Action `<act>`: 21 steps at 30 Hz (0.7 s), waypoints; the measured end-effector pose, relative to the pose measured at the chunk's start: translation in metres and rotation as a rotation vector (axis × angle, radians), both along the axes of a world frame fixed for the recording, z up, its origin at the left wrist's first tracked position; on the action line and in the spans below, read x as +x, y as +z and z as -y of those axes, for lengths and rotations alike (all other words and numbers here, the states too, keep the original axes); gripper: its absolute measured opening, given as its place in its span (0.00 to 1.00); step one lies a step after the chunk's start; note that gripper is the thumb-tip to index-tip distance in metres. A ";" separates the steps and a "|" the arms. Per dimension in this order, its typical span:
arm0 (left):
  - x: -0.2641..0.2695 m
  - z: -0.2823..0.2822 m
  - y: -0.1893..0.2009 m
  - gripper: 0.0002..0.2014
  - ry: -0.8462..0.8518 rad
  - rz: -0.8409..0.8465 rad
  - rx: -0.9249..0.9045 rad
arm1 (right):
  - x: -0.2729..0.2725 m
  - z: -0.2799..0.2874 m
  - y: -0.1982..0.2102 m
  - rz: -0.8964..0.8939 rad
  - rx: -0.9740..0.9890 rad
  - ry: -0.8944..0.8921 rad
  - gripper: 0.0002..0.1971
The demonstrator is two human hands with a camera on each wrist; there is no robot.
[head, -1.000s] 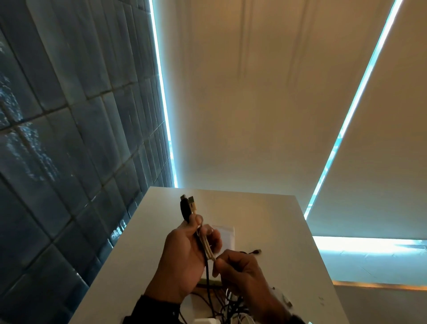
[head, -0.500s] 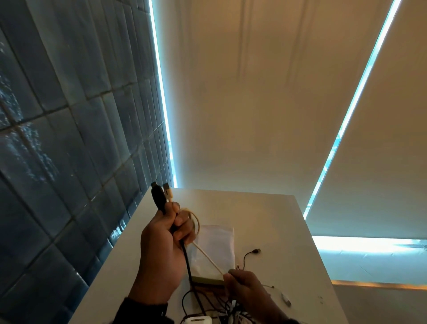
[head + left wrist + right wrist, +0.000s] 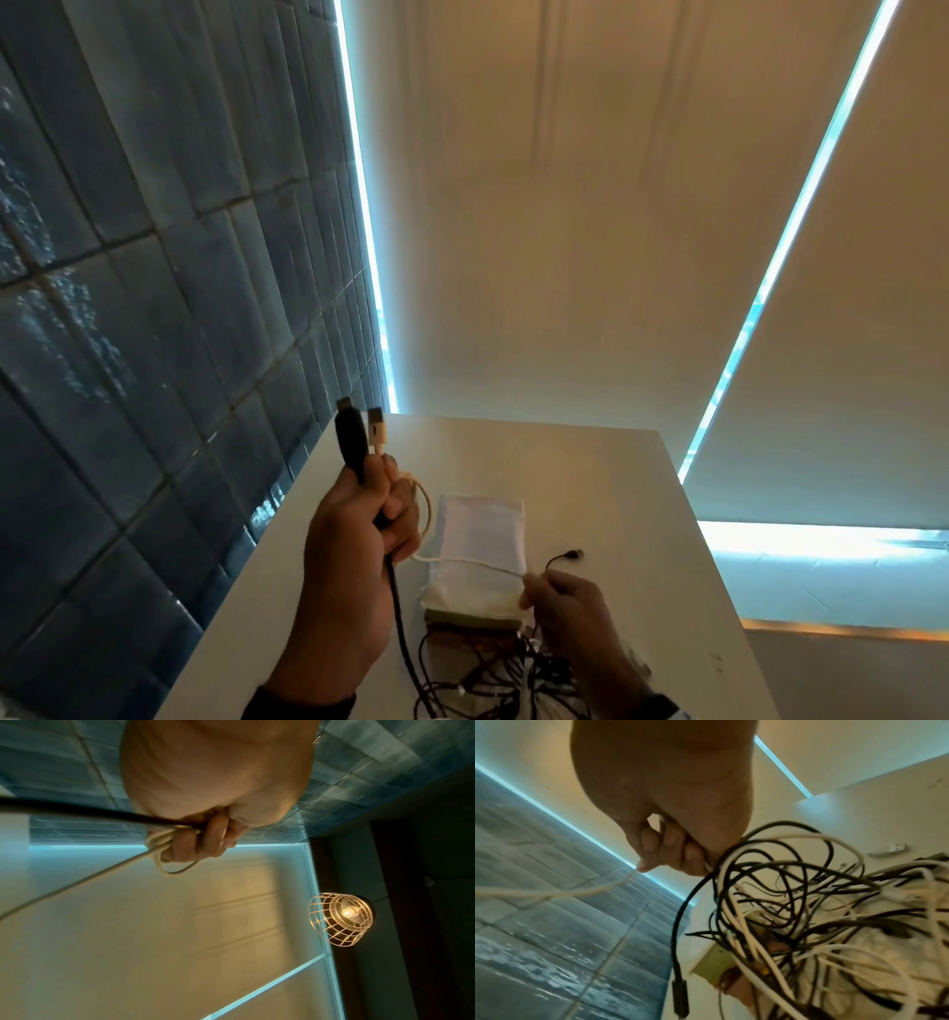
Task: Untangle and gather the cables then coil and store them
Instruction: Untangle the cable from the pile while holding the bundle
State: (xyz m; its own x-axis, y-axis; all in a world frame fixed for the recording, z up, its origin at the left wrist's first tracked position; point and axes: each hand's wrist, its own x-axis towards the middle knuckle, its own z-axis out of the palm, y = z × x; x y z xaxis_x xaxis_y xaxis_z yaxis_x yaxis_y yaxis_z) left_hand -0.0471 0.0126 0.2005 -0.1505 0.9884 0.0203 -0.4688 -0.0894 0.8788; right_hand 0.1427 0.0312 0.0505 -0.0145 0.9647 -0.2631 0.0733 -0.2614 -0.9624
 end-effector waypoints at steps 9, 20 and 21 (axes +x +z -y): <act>0.027 -0.005 -0.032 0.12 -0.123 -0.115 -0.336 | -0.014 0.014 0.064 -0.386 0.184 0.048 0.11; 0.029 -0.004 -0.028 0.13 -0.262 0.104 -0.416 | -0.019 0.028 0.064 -0.374 0.244 0.279 0.10; 0.028 -0.004 -0.028 0.13 -0.263 0.143 -0.408 | -0.019 0.028 0.062 -0.363 0.249 0.294 0.10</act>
